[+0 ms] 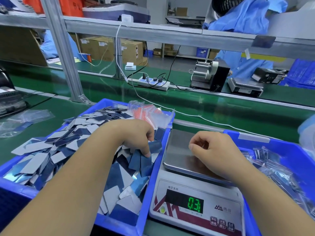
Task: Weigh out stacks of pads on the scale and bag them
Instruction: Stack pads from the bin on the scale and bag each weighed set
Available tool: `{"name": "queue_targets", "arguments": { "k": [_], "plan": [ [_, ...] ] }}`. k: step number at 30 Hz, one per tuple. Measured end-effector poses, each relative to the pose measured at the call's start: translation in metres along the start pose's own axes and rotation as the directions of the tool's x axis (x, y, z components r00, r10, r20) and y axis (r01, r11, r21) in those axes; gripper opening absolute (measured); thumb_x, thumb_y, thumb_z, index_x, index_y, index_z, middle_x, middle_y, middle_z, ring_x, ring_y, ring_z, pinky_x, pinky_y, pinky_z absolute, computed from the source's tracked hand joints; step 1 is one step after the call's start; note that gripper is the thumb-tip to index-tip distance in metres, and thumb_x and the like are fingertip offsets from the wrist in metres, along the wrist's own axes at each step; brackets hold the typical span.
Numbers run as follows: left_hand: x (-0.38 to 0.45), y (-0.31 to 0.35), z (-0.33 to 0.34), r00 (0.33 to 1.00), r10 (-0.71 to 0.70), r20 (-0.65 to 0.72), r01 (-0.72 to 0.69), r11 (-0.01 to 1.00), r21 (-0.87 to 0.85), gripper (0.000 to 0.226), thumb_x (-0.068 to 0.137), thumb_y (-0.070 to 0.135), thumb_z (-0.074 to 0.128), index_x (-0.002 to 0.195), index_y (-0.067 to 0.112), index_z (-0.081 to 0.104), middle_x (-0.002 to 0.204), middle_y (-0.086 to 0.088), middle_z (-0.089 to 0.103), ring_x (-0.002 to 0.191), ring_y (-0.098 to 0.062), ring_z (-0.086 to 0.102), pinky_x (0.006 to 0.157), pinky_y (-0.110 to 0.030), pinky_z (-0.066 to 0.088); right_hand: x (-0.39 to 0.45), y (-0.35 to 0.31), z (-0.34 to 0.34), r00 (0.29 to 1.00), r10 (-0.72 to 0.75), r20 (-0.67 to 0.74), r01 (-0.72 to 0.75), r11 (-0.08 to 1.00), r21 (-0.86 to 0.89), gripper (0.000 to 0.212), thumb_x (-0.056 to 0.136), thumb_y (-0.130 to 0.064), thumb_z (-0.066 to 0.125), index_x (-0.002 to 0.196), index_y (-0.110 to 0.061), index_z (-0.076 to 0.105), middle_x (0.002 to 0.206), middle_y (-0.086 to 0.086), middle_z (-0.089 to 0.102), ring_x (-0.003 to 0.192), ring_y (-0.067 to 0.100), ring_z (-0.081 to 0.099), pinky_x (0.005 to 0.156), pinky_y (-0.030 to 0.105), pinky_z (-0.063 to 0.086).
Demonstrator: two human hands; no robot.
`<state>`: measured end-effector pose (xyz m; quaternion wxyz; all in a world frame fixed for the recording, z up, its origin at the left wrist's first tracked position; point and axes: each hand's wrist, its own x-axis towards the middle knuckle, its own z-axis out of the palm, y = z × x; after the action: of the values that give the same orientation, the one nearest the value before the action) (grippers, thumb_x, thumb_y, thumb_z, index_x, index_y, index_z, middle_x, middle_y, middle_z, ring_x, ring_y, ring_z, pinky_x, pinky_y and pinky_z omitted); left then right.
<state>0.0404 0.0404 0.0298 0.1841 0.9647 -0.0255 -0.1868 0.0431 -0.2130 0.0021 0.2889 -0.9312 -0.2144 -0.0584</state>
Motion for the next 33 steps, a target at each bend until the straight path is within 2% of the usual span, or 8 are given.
{"name": "queue_targets", "arguments": {
  "k": [4,8,12,15,21,24,27,33],
  "plan": [
    [0.0,-0.006,0.001,0.997,0.0,-0.075,-0.006,0.996,-0.084,0.032,0.072,0.031,0.087,0.09,0.027,0.062,0.08,0.007,0.059,0.072,-0.018,0.057,0.064,-0.032,0.049,-0.001,0.0,0.0,1.0,0.008,0.01,-0.008,1.0,0.006,0.013,0.085,-0.03,0.062,0.073,-0.033,0.065,0.073,-0.029,0.063,0.073,-0.004,0.057,0.061,0.018,0.043],
    [0.001,-0.014,-0.004,0.992,0.0,-0.129,-0.024,0.982,-0.186,0.027,0.071,0.028,0.087,0.084,0.022,0.064,0.073,0.005,0.059,0.062,-0.019,0.055,0.06,-0.035,0.043,-0.001,0.0,0.0,1.0,0.011,0.011,-0.011,1.0,0.002,0.013,0.085,-0.03,0.062,0.072,-0.033,0.065,0.071,-0.027,0.063,0.072,-0.003,0.057,0.062,0.019,0.045],
    [0.005,-0.02,-0.009,0.963,-0.039,-0.265,-0.046,0.95,-0.309,0.022,0.077,0.026,0.083,0.088,0.017,0.065,0.082,-0.007,0.069,0.06,-0.021,0.067,0.069,-0.042,0.054,-0.001,-0.001,-0.001,1.0,0.012,0.015,-0.012,1.0,0.006,0.014,0.085,-0.028,0.062,0.072,-0.031,0.066,0.068,-0.024,0.064,0.069,-0.001,0.058,0.064,0.022,0.047],
    [0.008,-0.022,-0.008,0.944,-0.07,-0.323,-0.056,0.929,-0.366,0.02,0.08,0.024,0.082,0.089,0.017,0.066,0.083,-0.006,0.07,0.055,-0.017,0.067,0.066,-0.035,0.052,-0.001,-0.001,-0.001,1.0,0.01,0.013,-0.01,1.0,-0.001,0.013,0.085,-0.028,0.063,0.072,-0.031,0.066,0.066,-0.022,0.064,0.067,0.0,0.058,0.063,0.02,0.046],
    [0.012,-0.022,-0.008,0.907,-0.126,-0.401,-0.078,0.887,-0.455,0.024,0.076,0.022,0.079,0.093,0.01,0.066,0.085,-0.015,0.07,0.061,-0.021,0.062,0.064,-0.037,0.05,-0.001,-0.001,0.0,0.999,0.013,0.031,-0.012,1.0,-0.013,0.014,0.085,-0.028,0.062,0.073,-0.031,0.066,0.067,-0.024,0.064,0.067,0.0,0.058,0.063,0.022,0.047],
    [0.009,-0.022,-0.012,0.877,-0.15,-0.456,-0.093,0.878,-0.469,0.013,0.074,0.022,0.077,0.082,0.021,0.067,0.078,-0.008,0.071,0.052,-0.013,0.063,0.061,-0.034,0.051,-0.001,-0.002,0.0,0.999,0.015,0.028,-0.015,1.0,-0.008,0.014,0.086,-0.028,0.062,0.072,-0.031,0.066,0.068,-0.025,0.064,0.068,-0.001,0.058,0.061,0.02,0.044],
    [0.005,-0.021,-0.017,0.869,-0.125,-0.479,-0.136,0.869,-0.475,0.009,0.071,0.021,0.077,0.075,0.022,0.069,0.068,-0.002,0.069,0.052,-0.013,0.063,0.056,-0.033,0.053,-0.002,-0.002,-0.001,1.0,0.018,0.026,-0.018,1.0,-0.006,0.014,0.086,-0.028,0.063,0.072,-0.031,0.066,0.067,-0.023,0.065,0.068,0.0,0.058,0.062,0.021,0.046],
    [0.001,-0.014,-0.022,0.847,-0.103,-0.521,-0.198,0.848,-0.491,0.01,0.079,0.015,0.076,0.08,0.021,0.068,0.057,0.008,0.064,0.043,-0.004,0.056,0.037,-0.015,0.039,-0.002,-0.003,-0.001,1.0,0.013,0.017,-0.013,1.0,0.018,0.014,0.086,-0.028,0.062,0.072,-0.031,0.066,0.067,-0.022,0.065,0.066,0.0,0.059,0.062,0.023,0.048]
  ]
}}
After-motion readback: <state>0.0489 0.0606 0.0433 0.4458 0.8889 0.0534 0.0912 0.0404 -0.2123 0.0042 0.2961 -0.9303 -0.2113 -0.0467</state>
